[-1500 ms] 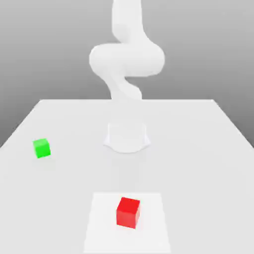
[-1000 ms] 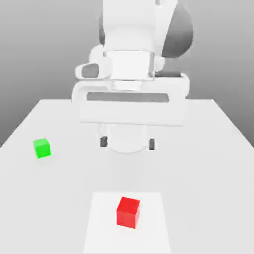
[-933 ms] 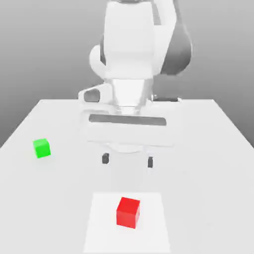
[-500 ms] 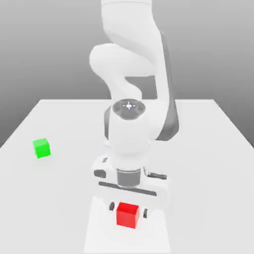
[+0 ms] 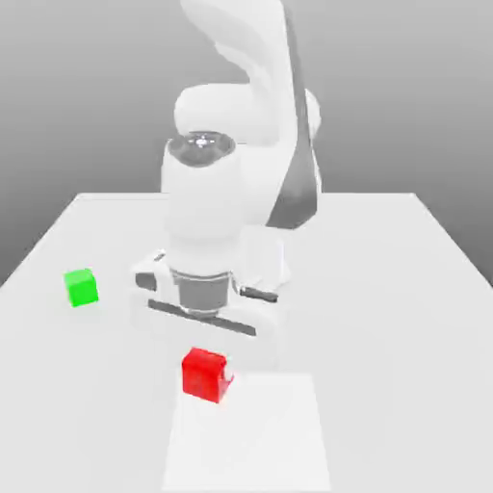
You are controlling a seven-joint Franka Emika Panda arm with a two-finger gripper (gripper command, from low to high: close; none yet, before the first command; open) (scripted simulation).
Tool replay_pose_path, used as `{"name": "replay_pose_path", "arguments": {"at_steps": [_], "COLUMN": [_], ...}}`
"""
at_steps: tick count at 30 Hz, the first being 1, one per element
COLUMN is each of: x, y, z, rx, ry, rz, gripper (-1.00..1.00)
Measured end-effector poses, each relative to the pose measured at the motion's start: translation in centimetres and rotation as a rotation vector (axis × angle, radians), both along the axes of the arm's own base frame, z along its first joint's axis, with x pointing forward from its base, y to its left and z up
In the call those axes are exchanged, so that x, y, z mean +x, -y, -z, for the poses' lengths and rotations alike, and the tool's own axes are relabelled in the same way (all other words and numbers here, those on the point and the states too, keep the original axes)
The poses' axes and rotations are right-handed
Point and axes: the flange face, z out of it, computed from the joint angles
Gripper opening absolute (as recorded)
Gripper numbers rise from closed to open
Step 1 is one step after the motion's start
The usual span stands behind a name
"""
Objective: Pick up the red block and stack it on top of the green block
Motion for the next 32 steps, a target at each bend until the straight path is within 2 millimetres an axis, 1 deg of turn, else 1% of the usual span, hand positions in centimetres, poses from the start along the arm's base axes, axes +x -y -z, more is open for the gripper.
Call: {"name": "replay_pose_path", "arguments": {"at_steps": [2,5,7,9,11,13,16,17,18,19,25,31,32], "x": [-2.3,-6.2,-9.4,-13.1,-17.0,-21.1,-27.0,-28.6,-29.3,-29.5,-29.2,-29.8,-29.6], "y": [4.1,8.9,12.0,14.7,16.8,18.3,19.5,19.7,19.7,19.7,19.7,19.7,19.6], "z": [-0.6,-1.4,-1.8,-2.1,-2.4,-2.4,-2.3,-2.2,-1.8,-1.4,1.7,4.3,4.5], "rx": [-0.011,-0.020,-0.021,-0.019,-0.013,-0.003,0.018,0.028,0.041,0.053,0.094,0.052,0.042], "ry": [0.000,0.000,0.000,0.001,0.003,0.006,0.016,0.020,0.025,0.030,0.046,0.030,0.026], "rz": [0.114,0.269,0.387,0.510,0.632,0.754,0.933,0.981,1.003,1.012,1.020,1.024,1.015], "gripper": [-1.00,-1.00,-1.00,-1.00,-1.00,-1.00,-1.00,-1.00,-1.00,-1.00,-1.00,-1.00,1.00]}}
